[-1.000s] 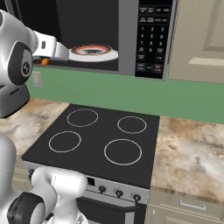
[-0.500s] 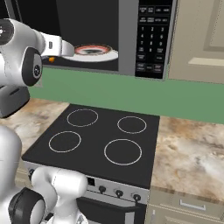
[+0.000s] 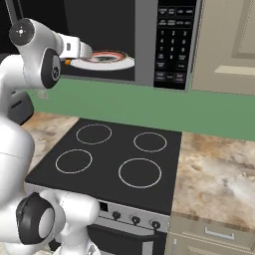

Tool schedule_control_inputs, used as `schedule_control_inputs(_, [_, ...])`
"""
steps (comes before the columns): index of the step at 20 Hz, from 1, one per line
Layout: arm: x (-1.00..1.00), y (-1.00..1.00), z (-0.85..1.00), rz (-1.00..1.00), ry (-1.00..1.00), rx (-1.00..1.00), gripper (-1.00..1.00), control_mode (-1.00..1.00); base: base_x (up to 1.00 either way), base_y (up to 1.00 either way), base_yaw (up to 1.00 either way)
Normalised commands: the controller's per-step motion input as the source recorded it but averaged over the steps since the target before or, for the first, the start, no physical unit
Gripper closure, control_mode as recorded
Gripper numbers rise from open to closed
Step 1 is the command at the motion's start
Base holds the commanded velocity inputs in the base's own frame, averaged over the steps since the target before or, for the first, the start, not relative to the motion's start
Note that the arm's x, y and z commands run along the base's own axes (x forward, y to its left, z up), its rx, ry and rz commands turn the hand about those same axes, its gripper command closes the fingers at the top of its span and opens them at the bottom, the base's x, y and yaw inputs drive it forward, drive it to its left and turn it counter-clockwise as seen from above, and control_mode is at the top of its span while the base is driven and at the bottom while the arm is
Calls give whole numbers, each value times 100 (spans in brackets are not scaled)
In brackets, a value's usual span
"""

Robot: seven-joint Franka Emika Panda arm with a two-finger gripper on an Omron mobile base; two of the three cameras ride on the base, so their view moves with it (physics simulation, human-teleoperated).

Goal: Transport the shrimp from the fridge to the microwave and turn on the microwave.

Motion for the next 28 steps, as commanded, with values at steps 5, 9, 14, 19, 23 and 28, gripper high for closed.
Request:
schedule_control_inputs(5, [46, 0, -5, 0, 9, 0, 100, -100, 0, 0, 0])
schedule_control_inputs(9, [42, 0, -7, 0, 3, 0, 100, -100, 0, 0, 0])
schedule_control_inputs(14, [42, 0, -5, 0, 1, 0, 100, -100, 0, 0, 0])
schedule_control_inputs(19, [40, 0, -5, 0, 0, -2, 100, -100, 0, 0, 0])
schedule_control_inputs(23, [40, 0, -10, 0, 0, -2, 100, -100, 0, 0, 0])
schedule_control_inputs(28, [36, 0, -6, 0, 1, -2, 100, -100, 0, 0, 0])
